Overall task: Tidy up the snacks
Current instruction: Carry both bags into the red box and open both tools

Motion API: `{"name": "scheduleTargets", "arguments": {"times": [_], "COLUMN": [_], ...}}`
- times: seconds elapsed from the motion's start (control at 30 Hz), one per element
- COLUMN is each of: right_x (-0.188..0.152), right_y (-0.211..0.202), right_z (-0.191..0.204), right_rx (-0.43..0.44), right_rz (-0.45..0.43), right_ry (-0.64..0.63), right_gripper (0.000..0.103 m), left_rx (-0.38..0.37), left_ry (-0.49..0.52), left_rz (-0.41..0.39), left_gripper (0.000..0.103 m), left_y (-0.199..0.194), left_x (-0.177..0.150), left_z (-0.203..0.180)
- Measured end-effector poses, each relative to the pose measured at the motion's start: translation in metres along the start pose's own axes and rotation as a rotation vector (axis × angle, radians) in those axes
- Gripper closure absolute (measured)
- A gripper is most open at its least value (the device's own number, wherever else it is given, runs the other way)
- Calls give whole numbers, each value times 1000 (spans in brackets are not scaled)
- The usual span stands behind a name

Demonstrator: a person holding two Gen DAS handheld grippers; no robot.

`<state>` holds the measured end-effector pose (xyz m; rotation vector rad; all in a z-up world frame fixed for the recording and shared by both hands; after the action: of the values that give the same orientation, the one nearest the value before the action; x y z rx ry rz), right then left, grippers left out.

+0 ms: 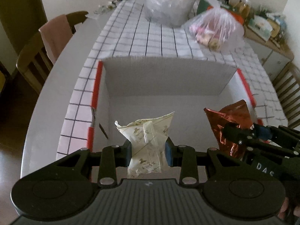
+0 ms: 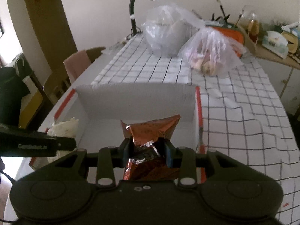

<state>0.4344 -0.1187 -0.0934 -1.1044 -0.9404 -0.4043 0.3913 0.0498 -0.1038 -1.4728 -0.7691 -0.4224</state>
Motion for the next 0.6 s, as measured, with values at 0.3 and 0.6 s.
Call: {"name": "scheduleTargets", "arguments": {"times": [0.3, 0.6], "right_x": [-12, -9], "right_y": [15, 3], "right_z": [2, 0], "right_rx": [11, 14], "right_rz": [47, 32], "right_ry": [-15, -14], "right_gripper": [66, 58], "left_rx": [20, 13], "left_ry": [15, 1], "left_rz": [42, -22], "left_gripper": [68, 49], "left_y": [21, 4], "left_x": [-14, -7], "left_z": [-2, 5]}}
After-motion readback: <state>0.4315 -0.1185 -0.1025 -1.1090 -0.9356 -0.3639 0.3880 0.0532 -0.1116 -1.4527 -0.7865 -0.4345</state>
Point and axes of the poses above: each gripper's, at about its wrist camera, not at the fingertips, and y roughly the way its jaws point, z to its left, x to its top, the point moved 4 cm from there along y, roughly the way its jaws point, and after that the axes turned 15 degrees about -z, right-handed, at the moved point
